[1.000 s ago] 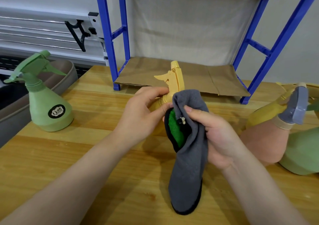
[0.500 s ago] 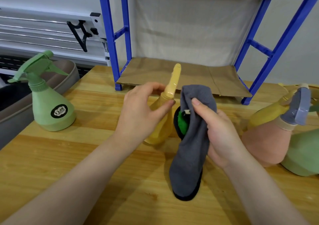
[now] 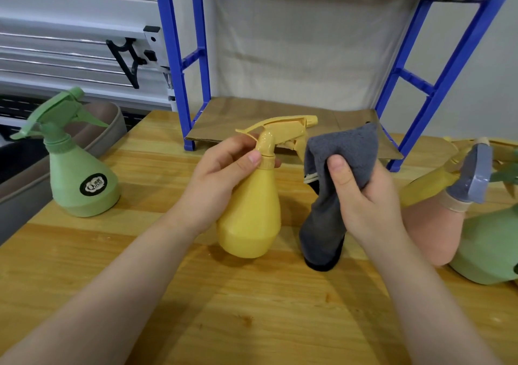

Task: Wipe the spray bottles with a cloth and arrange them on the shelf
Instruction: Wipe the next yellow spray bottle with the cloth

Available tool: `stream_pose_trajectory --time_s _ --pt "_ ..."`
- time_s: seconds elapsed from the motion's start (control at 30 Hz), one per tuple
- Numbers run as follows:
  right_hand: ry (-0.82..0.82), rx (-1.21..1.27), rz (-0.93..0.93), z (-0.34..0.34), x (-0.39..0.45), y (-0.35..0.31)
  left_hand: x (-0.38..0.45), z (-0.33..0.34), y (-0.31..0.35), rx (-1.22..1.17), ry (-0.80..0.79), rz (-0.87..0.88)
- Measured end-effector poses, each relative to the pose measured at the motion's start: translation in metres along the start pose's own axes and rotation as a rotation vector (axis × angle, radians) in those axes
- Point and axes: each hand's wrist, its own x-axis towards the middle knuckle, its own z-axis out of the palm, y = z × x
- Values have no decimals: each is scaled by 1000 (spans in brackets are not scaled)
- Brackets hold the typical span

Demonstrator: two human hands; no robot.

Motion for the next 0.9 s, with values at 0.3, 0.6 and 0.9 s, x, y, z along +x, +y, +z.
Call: stream_pose_trajectory --time_s 0.3,0.6,0.9 --pt "34 -12 -8 -2 4 6 1 -2 2 -107 95 39" --pt "-105 129 67 10 -6 -2 -1 1 -5 73 -151 -49" --pt "-50 67 194 15 -7 -3 -1 7 -7 291 -229 57"
